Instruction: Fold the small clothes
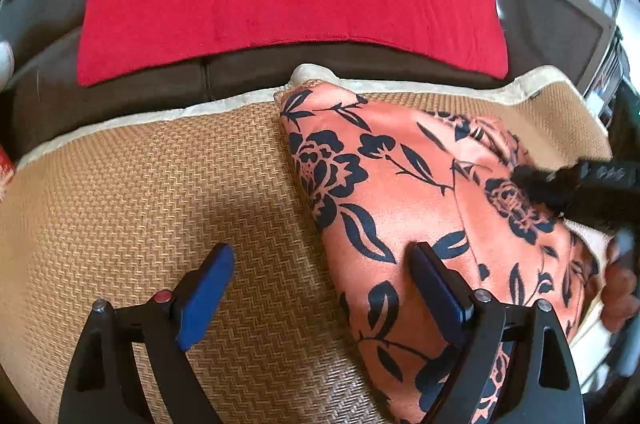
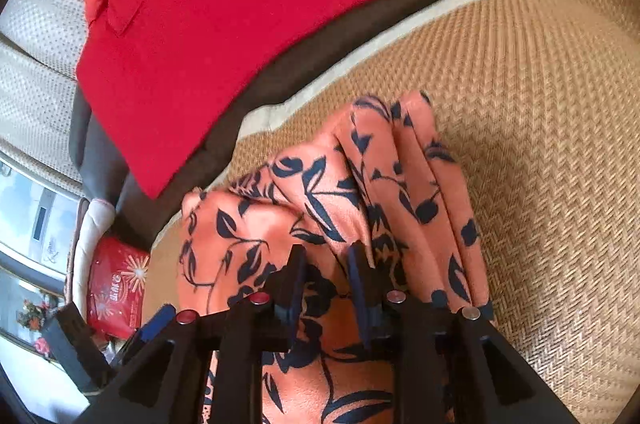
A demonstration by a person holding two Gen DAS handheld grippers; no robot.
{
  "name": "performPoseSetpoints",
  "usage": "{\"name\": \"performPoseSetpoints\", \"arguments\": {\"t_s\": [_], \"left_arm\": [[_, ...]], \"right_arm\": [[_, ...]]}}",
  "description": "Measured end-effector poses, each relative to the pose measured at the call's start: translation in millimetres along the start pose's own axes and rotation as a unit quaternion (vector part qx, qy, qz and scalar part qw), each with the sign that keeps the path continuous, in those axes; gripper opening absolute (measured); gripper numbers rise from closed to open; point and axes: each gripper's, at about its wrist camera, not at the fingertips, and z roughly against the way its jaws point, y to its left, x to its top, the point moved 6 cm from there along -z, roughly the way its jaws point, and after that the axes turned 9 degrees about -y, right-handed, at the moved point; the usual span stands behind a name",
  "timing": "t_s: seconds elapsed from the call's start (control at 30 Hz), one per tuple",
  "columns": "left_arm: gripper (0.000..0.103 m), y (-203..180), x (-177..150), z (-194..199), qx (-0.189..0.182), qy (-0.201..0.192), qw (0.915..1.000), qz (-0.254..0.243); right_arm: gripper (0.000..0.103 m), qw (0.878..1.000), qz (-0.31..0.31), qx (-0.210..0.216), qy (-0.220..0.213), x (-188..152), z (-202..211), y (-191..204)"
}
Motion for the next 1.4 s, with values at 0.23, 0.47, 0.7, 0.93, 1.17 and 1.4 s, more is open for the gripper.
{"name": "performPoseSetpoints", "arguments": {"t_s": [0.23,0.47,0.7,0.93,1.17,1.4], "left_arm": [[0.091,6.5,9.4,28.8,-0.021,-0.03,0.9991,0.023],[0.091,-0.8,15.2,35.7,0.01,-0.041,0.999,-0.017],[0.091,-5.2,13.4,36.7,0.014,-0.044,0.9981,-0.041],[0.091,-3.8,14.1,35.6,0.006,-0.04,0.9985,-0.038],[0.091,-5.6,12.6,29.2,-0.032,-0.022,0.9989,-0.025],[0.091,-4.9,2.1,13.3,-0.151,0.061,0.9846,0.064]], "right_arm": [[0.076,0.998,-0.002,0.018,-0.053,6.6,45.0,-12.5],[0.076,0.996,-0.061,0.021,-0.061,14.7,63.4,-57.6],[0.076,0.997,-0.067,0.048,-0.015,8.1,49.6,-69.0],[0.076,0.995,-0.074,0.07,0.005,-1.1,43.4,-82.2],[0.076,0.993,-0.066,0.1,0.021,-3.2,30.3,-74.7],[0.076,0.993,-0.034,0.108,0.045,-13.9,21.1,-56.1]]}}
